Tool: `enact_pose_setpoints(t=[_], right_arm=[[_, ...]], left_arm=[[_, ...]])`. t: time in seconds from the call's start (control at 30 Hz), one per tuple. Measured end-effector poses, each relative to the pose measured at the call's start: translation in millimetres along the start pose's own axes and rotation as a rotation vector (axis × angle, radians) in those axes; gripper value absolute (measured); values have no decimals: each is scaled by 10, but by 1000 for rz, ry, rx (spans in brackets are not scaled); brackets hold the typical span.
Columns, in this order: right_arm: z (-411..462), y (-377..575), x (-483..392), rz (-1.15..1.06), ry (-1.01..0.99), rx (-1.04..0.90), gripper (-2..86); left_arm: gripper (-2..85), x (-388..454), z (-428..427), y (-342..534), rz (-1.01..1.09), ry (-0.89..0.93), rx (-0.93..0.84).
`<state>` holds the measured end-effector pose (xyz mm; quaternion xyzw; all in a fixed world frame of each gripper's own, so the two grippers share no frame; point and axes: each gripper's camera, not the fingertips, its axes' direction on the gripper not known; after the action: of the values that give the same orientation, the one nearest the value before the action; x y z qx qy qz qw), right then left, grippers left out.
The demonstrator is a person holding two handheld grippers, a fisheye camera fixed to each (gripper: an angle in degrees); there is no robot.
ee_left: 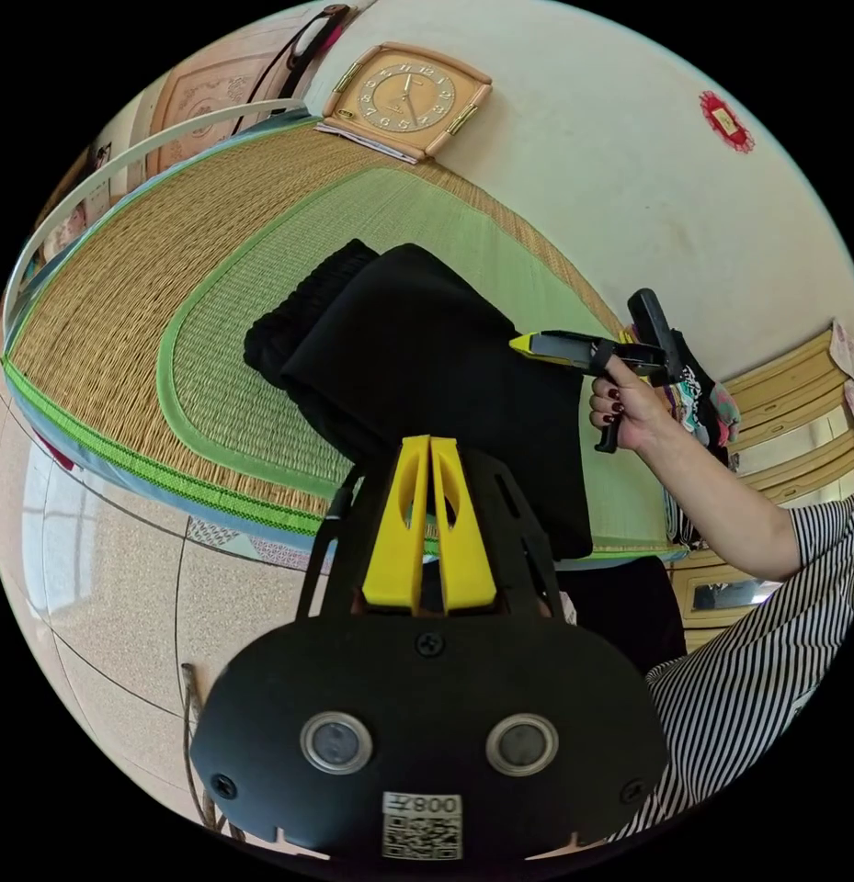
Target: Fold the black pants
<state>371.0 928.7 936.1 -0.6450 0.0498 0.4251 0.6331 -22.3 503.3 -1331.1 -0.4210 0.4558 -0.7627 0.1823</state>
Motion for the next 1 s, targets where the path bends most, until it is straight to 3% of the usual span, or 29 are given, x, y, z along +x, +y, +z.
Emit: enact_pose_setpoints(t=[0.13,0.3,0.4,0.7,1.0], right_arm=[[-162,147,9,-61,-57,78,0],[157,63,181,-65,27,-59,0],[148,155,334,-61,-48,-41,0],[244,1026,780,-12,-178,-145,1],[114,1256,1363,93,-276,-50,2]], left_arm=[[1,171,-34,-25,35,23,-1],[1,225,71,-69,-3,39,-36],[1,361,-36,-86,29,62,-13],[10,828,195,63,129,231,-186],[64,1390,532,-67,273,263,-405]])
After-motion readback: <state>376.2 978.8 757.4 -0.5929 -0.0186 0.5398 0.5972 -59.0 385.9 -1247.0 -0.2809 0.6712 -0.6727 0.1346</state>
